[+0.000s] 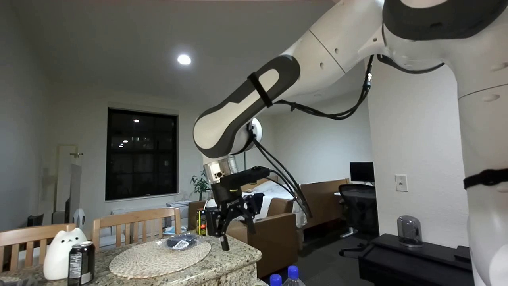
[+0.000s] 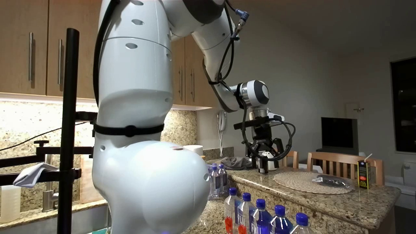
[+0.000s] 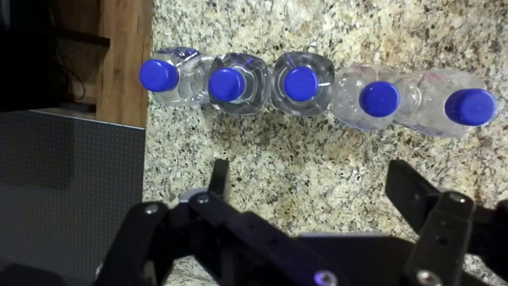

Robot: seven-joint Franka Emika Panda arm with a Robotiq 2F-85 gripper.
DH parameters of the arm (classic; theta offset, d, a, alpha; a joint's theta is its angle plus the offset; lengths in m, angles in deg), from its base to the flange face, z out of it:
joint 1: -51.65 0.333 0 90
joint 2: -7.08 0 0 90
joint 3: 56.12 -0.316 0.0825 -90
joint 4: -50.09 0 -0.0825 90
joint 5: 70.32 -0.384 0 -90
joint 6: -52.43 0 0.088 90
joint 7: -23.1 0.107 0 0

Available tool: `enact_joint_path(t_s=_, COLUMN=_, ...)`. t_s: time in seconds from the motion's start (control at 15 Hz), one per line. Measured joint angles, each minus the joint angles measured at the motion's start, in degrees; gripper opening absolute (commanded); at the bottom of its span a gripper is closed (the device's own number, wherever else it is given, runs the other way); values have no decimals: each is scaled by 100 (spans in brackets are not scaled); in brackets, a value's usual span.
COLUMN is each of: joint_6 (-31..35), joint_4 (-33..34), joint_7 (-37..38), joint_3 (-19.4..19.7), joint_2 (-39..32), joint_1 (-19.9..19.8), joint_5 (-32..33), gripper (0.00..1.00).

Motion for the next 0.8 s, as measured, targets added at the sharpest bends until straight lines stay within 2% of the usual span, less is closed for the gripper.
enact_joint_path(t_s=0.8, joint_6=86, joint_4=0, joint_7=71, joint_3=-36, joint_2=-56, joint_1=48, joint_5=-4, gripper=100)
